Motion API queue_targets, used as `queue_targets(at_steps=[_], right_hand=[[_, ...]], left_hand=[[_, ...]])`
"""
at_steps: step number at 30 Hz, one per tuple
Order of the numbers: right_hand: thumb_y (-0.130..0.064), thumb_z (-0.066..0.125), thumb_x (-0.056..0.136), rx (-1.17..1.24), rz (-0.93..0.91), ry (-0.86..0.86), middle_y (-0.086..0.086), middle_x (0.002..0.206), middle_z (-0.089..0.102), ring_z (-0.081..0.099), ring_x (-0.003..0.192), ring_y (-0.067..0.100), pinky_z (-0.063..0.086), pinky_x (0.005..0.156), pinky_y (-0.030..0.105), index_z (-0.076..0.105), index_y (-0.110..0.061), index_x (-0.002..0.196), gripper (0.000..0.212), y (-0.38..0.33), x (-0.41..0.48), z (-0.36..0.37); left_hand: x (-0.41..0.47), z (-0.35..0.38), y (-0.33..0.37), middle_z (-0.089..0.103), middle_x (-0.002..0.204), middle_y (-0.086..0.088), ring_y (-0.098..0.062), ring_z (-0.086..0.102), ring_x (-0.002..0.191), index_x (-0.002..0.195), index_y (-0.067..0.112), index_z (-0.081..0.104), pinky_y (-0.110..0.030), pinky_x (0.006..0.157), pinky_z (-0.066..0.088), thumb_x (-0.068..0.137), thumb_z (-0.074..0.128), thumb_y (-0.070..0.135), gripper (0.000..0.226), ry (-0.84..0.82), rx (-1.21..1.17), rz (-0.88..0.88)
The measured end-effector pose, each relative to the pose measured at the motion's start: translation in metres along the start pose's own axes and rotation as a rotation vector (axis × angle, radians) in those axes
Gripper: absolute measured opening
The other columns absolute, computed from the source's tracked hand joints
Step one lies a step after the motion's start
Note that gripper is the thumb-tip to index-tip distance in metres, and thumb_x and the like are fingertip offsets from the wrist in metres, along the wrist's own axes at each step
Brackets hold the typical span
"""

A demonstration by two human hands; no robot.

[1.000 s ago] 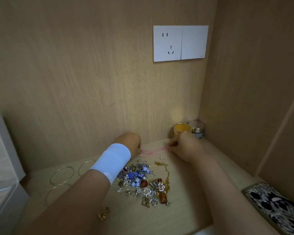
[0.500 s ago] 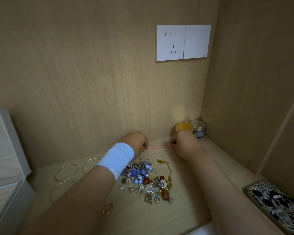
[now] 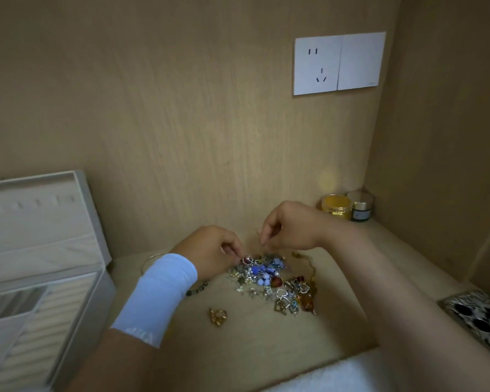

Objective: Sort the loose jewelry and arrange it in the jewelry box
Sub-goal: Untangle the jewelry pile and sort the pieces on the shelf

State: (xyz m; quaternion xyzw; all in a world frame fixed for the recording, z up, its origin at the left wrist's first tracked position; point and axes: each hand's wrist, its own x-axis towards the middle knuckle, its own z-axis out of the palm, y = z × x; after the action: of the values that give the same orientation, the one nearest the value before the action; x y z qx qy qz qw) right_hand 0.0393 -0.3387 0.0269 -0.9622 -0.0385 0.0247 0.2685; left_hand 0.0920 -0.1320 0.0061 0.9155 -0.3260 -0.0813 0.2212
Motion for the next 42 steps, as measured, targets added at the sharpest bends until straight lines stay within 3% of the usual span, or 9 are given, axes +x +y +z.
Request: queue_targets(at_steps=[2,7,16,22,30,34,36,40,42], right_hand=[[-0.023,0.084,0.078,-0.028,-0.027,-0.119,-0.016,0.071,0.072,0.062,0.068,-0.006,0.052,0.071,0.017,0.079,-0.026,0.082,0.007,-0.016,-0.001,0.009],[-0.031,0.088,0.07,-0.181,0.002,-0.273,-0.011,0.074,0.075,0.068,0.074,0.004,0.056,0.067,0.025,0.081,-0.027,0.083,0.016,-0.034,-0.001,0.032],[-0.039,0.089,0.065,-0.312,0.075,-0.362,-0.017,0.078,0.074,0.066,0.088,0.003,0.057,0.089,0.037,0.077,-0.037,0.071,0.013,-0.038,-0.003,0.037],[-0.046,0.09,0.062,-0.311,0.091,-0.374,-0.019,0.083,0.074,0.064,0.09,0.001,0.056,0.09,0.034,0.08,-0.036,0.083,0.026,-0.038,-0.003,0.035],[-0.036,0.089,0.069,-0.277,0.071,-0.429,-0.018,0.084,0.073,0.06,0.087,-0.003,0.051,0.081,0.024,0.08,-0.034,0.086,0.019,-0.039,-0.004,0.032],[-0.034,0.085,0.076,-0.145,0.06,-0.393,-0.02,0.068,0.067,0.059,0.071,-0.006,0.044,0.075,0.016,0.078,-0.033,0.09,0.015,-0.034,-0.003,0.029],[-0.033,0.082,0.08,-0.043,0.022,-0.371,-0.018,0.07,0.068,0.06,0.069,-0.004,0.044,0.078,0.017,0.079,-0.031,0.095,0.016,-0.031,0.0,0.03],[-0.03,0.076,0.087,0.165,-0.036,-0.405,0.003,0.078,0.067,0.056,0.07,0.013,0.045,0.069,0.028,0.079,-0.023,0.101,0.015,-0.028,0.001,0.034],[-0.027,0.072,0.091,0.266,-0.064,-0.376,-0.001,0.076,0.068,0.053,0.067,0.016,0.042,0.062,0.026,0.079,-0.025,0.094,0.008,-0.026,-0.001,0.032]], left_hand=[[-0.016,0.005,-0.003,0.071,0.078,0.015,0.008,0.058,0.065,0.079,0.035,0.077,-0.01,0.068,0.045,0.078,0.074,0.022,0.013,-0.021,-0.023,-0.006],[-0.029,0.021,-0.012,0.067,0.079,0.02,0.004,0.061,0.077,0.09,0.038,0.078,-0.017,0.082,0.049,0.075,0.081,0.033,0.015,-0.096,0.013,0.006],[-0.029,0.023,-0.017,0.069,0.082,0.019,0.001,0.063,0.082,0.077,0.033,0.075,-0.029,0.085,0.054,0.079,0.074,0.03,0.004,-0.112,0.061,0.034],[-0.027,0.02,-0.019,0.068,0.087,0.016,-0.003,0.063,0.085,0.098,0.032,0.073,-0.023,0.085,0.051,0.08,0.076,0.024,0.019,-0.178,0.029,0.004],[-0.029,0.02,-0.015,0.067,0.081,0.018,0.001,0.06,0.079,0.084,0.025,0.077,-0.023,0.079,0.051,0.079,0.078,0.027,0.005,-0.165,0.039,0.043],[-0.032,0.016,-0.015,0.066,0.077,0.016,0.004,0.058,0.072,0.083,0.027,0.074,-0.016,0.073,0.048,0.081,0.076,0.029,0.004,-0.159,-0.078,0.019],[-0.033,0.009,-0.015,0.071,0.08,0.01,-0.001,0.061,0.073,0.081,0.027,0.073,-0.023,0.079,0.053,0.081,0.076,0.028,0.004,-0.128,-0.216,0.003],[-0.035,-0.003,-0.01,0.071,0.069,0.001,-0.006,0.062,0.062,0.081,0.017,0.069,-0.021,0.062,0.048,0.083,0.074,0.016,0.006,0.001,-0.468,0.021],[-0.036,-0.007,-0.007,0.073,0.075,-0.008,-0.011,0.064,0.065,0.085,0.012,0.066,-0.022,0.063,0.048,0.086,0.071,0.01,0.005,0.076,-0.584,0.031]])
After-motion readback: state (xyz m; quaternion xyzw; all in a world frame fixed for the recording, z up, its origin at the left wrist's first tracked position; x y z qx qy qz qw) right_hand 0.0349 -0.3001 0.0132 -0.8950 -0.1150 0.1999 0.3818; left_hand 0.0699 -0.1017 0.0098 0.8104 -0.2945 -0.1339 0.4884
